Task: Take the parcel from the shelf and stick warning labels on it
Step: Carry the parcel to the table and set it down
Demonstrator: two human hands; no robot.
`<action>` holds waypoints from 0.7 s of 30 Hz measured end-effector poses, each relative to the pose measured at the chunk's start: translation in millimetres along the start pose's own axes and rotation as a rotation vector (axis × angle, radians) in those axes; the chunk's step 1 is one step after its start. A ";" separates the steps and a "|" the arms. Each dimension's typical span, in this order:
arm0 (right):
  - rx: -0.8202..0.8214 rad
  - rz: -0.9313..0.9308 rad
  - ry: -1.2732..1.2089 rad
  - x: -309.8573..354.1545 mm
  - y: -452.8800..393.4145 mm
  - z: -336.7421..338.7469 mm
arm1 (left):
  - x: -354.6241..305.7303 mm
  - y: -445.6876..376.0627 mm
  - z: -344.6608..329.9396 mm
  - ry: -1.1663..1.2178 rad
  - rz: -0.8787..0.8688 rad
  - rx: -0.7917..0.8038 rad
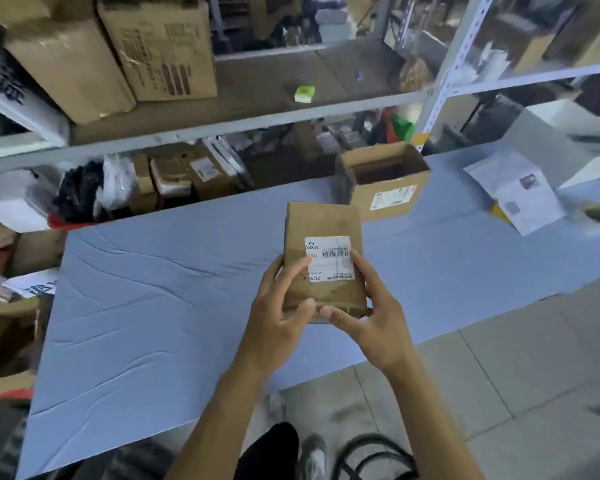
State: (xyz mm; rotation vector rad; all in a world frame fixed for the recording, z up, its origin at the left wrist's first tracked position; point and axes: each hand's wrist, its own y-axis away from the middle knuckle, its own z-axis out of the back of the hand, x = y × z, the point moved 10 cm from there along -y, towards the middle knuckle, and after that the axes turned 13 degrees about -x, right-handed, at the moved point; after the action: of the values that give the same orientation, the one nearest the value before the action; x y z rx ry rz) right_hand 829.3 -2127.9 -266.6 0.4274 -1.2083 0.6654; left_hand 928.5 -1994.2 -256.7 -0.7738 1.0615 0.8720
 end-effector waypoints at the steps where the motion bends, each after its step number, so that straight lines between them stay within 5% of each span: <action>1: 0.011 -0.004 -0.002 -2.8 -12.5 -5.5 | 4.6 -12.1 -1.4 -0.009 0.004 -0.006; 11: 0.079 0.020 0.028 -9.0 -110.4 -41.9 | 34.1 -98.8 -14.6 0.036 0.090 -0.068; 21: 0.455 0.122 0.092 -34.9 -171.8 -92.3 | 69.0 -103.6 -24.4 0.108 0.307 -0.475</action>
State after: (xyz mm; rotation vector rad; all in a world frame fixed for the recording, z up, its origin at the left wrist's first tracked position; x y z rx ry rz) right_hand 1003.5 -2204.9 -321.0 0.6968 -0.9967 1.0603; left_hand 1026.7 -2046.7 -317.3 -1.0776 1.0992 1.3876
